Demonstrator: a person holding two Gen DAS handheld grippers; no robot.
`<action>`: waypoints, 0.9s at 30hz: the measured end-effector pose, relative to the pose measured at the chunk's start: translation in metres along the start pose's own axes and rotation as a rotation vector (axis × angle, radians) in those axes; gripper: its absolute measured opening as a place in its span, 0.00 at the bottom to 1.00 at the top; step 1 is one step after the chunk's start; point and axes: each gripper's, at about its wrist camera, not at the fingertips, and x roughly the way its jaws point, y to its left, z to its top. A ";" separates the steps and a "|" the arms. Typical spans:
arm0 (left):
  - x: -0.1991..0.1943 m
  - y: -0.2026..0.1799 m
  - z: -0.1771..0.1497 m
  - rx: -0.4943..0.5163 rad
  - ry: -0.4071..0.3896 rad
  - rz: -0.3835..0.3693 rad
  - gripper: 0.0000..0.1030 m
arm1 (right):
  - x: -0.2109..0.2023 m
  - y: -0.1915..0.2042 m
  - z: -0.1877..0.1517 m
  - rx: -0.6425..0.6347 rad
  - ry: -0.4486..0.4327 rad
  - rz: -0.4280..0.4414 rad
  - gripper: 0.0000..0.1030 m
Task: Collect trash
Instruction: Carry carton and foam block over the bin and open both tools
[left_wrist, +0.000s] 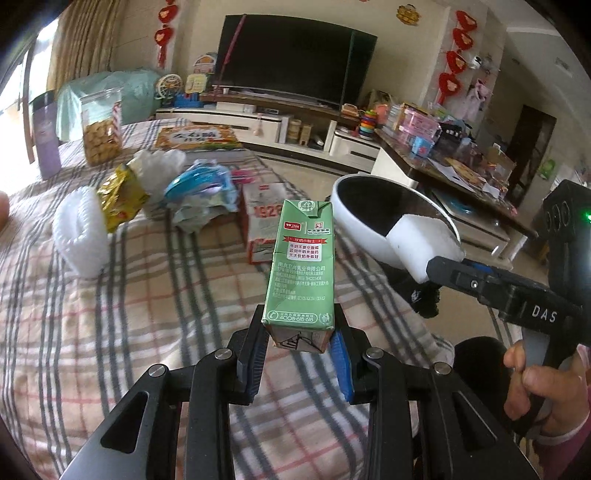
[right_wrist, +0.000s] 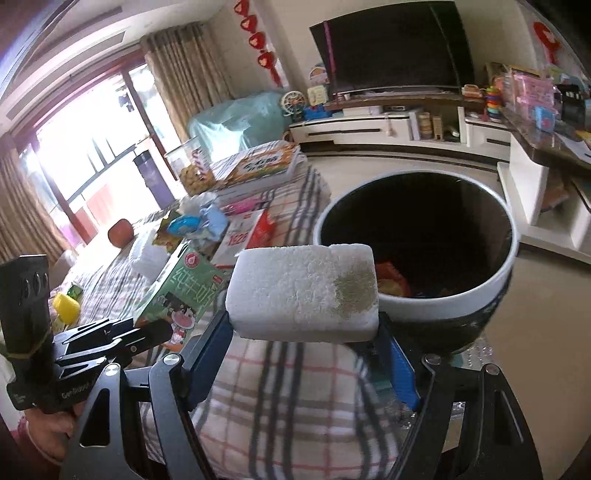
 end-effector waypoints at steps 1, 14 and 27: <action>0.002 -0.002 0.002 0.006 0.000 -0.003 0.30 | -0.001 -0.003 0.001 0.004 -0.004 -0.005 0.76; 0.033 -0.028 0.035 0.073 0.003 -0.038 0.30 | -0.015 -0.053 0.020 0.053 -0.044 -0.067 0.76; 0.074 -0.048 0.065 0.132 0.024 -0.054 0.30 | -0.007 -0.077 0.034 0.069 -0.031 -0.086 0.76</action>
